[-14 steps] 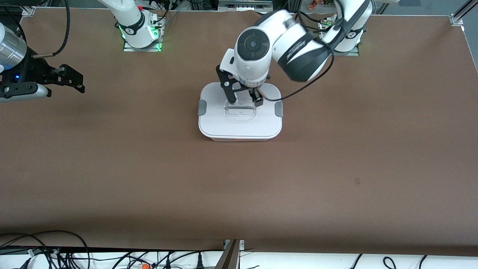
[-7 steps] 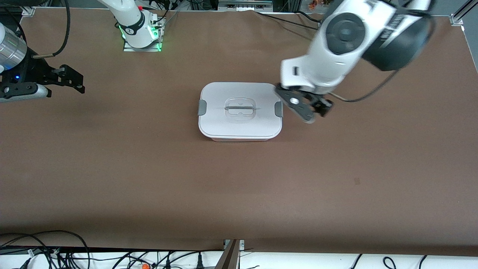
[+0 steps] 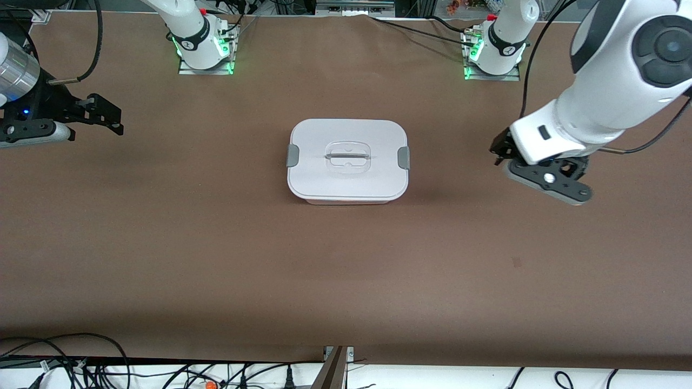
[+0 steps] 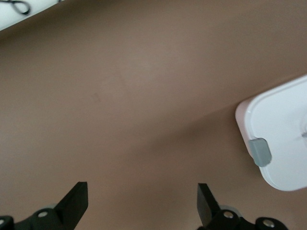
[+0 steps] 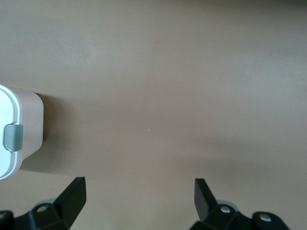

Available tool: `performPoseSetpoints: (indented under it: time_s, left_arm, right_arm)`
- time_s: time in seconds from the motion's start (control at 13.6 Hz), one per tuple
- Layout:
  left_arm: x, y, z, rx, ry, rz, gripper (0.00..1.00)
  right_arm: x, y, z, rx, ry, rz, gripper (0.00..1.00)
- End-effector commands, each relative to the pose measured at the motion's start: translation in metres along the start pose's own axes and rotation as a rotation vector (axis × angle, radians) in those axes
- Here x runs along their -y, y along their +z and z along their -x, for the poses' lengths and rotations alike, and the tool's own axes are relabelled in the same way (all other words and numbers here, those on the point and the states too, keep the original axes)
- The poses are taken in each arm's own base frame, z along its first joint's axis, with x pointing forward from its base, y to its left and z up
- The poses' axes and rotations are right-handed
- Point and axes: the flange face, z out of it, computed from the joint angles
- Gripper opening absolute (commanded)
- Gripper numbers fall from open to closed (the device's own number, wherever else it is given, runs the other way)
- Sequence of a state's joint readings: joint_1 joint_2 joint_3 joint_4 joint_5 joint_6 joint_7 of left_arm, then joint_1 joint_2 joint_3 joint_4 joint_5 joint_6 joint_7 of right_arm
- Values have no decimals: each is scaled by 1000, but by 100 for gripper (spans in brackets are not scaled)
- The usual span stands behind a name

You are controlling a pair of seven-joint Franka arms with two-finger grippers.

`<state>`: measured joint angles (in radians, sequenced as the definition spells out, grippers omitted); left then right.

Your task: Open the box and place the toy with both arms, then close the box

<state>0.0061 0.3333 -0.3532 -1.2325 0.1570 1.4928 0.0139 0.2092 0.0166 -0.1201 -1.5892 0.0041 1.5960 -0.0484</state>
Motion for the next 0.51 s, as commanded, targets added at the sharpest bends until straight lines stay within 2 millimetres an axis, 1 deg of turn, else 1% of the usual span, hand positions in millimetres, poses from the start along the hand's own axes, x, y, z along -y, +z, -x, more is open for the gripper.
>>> performPoseSetpoints:
  time_s: [0.0,0.07,0.15,0.22,0.29,0.44]
  left_arm:
    - [24,-6,38,-65,-168,-20,100]
    - [40,1,58,-62,-210,-29,100]
    - [53,8,73,-40,-244,-34,100]
    - [68,11,86,-33,-294,3,100]
    - [73,16,92,-25,-335,48,100]
    - [68,14,100,-60,-334,46,100]
  right_arm:
    - [1,-4,-2,4,10,-4,100]
    - [1,-3,-2,2,10,-4,100]
    - [2,-4,-2,-1,9,-4,100]
    - [3,-4,-3,-1,6,-4,100]
    - [4,-4,-3,-4,6,-4,100]
    - [4,-3,-3,2,6,-4,100]
